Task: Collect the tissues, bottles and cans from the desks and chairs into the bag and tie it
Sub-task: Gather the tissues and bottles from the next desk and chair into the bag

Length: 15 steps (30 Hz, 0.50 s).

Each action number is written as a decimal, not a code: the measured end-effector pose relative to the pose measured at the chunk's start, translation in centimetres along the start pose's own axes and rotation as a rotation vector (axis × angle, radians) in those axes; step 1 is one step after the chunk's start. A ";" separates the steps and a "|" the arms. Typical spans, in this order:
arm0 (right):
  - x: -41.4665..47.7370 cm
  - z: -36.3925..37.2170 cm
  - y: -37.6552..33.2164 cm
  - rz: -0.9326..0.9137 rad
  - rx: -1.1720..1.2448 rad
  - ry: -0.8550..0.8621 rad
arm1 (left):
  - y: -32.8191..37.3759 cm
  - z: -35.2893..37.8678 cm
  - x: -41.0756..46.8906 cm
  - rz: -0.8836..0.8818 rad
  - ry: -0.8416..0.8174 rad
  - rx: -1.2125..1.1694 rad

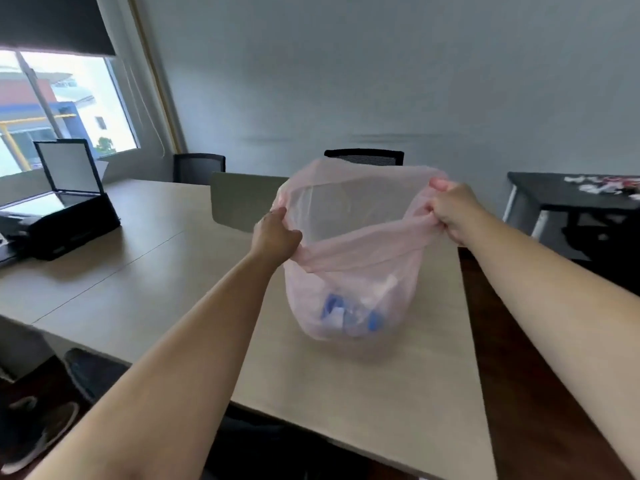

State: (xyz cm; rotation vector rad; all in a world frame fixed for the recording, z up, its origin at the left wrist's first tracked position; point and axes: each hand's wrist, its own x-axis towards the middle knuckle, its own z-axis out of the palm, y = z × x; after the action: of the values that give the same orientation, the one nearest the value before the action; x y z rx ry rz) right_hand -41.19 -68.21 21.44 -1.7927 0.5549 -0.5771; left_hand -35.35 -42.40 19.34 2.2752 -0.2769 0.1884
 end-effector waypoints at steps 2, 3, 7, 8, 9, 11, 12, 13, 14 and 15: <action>-0.9 -4.5 0.1 -0.005 -0.010 0.069 | 2.9 2.0 -1.0 0.052 -0.056 -0.043; -1.2 -7.0 0.5 0.002 -0.024 0.113 | 4.6 3.4 -1.7 0.086 -0.084 -0.056; -1.7 -14.8 2.5 0.037 -0.029 0.287 | 9.6 8.2 -4.0 0.180 -0.224 -0.093; -1.9 -16.7 3.2 0.048 -0.024 0.328 | 10.8 9.7 -4.6 0.197 -0.258 -0.107; -1.8 -18.2 3.8 0.052 -0.021 0.364 | 11.7 11.0 -4.9 0.214 -0.285 -0.115; -1.8 -21.5 5.1 0.064 -0.027 0.429 | 13.8 14.3 -5.3 0.234 -0.337 -0.118; -1.5 -22.8 5.9 0.070 -0.037 0.445 | 14.6 15.8 -5.4 0.238 -0.361 -0.113; -1.0 -24.1 6.7 0.079 -0.050 0.459 | 15.5 17.4 -5.3 0.245 -0.387 -0.111; -0.2 -25.8 7.6 0.096 -0.059 0.478 | 16.6 19.5 -5.3 0.256 -0.410 -0.102; 0.7 -27.6 8.7 0.107 -0.058 0.493 | 17.9 21.6 -5.1 0.262 -0.426 -0.091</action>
State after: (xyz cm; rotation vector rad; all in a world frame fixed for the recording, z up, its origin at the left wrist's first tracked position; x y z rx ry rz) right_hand -58.83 -91.14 20.44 -1.6623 1.0049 -0.9440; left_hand -43.94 -69.48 16.90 2.1644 -0.7904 -0.1770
